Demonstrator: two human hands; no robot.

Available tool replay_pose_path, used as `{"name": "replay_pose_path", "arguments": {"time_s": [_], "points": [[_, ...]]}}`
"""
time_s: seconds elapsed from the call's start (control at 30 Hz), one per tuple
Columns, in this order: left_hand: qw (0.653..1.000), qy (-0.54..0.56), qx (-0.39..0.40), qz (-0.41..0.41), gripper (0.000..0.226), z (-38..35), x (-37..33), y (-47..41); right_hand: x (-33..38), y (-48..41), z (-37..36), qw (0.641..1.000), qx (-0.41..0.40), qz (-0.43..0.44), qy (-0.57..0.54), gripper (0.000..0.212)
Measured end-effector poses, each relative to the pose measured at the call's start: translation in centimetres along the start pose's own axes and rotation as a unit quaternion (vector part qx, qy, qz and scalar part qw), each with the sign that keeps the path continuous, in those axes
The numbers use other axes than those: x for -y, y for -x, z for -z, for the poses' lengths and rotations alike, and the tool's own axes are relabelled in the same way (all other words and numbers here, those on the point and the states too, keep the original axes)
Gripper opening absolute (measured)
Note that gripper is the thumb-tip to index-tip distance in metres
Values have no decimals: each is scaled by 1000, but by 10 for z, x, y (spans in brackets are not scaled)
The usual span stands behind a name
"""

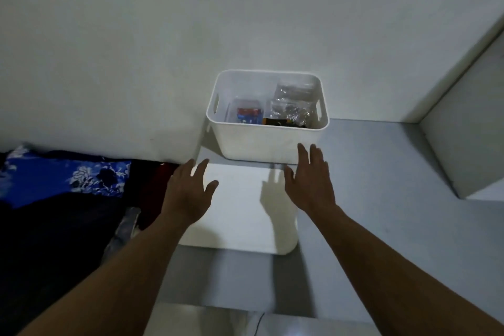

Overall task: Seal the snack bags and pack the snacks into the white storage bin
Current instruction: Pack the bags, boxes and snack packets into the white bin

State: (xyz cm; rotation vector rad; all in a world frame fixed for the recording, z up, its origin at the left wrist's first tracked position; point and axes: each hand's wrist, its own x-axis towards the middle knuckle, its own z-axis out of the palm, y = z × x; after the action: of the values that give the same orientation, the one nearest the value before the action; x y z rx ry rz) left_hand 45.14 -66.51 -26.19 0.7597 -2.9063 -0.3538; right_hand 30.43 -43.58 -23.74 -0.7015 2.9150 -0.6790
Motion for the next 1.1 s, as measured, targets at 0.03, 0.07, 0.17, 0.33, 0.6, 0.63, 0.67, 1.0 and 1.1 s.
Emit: {"name": "replay_pose_path", "arguments": {"time_s": [0.03,0.07,0.17,0.33,0.6,0.63,0.67,1.0,1.1], "points": [[1000,0,16,0,71,-5,9,4,1,8,-10,1000,16,-19,-1,68],[1000,3,30,-1,72,-12,19,8,1,15,-21,999,33,-36,1,69],[998,16,63,5,83,-29,39,18,2,35,-50,992,97,-85,17,78],[982,79,159,63,83,-49,49,30,1,54,-81,972,180,-151,16,83],[957,207,130,159,104,-61,51,32,-2,67,-96,955,110,-256,-98,92],[953,224,124,164,105,-60,52,31,-2,68,-93,949,96,-271,-126,89],[949,237,119,170,106,-56,52,31,-2,68,-90,943,80,-284,-152,84],[883,404,78,224,102,8,51,51,4,98,-27,908,3,-322,-270,41],[849,476,96,209,53,35,51,55,14,105,6,911,-11,-281,-300,33]]}}
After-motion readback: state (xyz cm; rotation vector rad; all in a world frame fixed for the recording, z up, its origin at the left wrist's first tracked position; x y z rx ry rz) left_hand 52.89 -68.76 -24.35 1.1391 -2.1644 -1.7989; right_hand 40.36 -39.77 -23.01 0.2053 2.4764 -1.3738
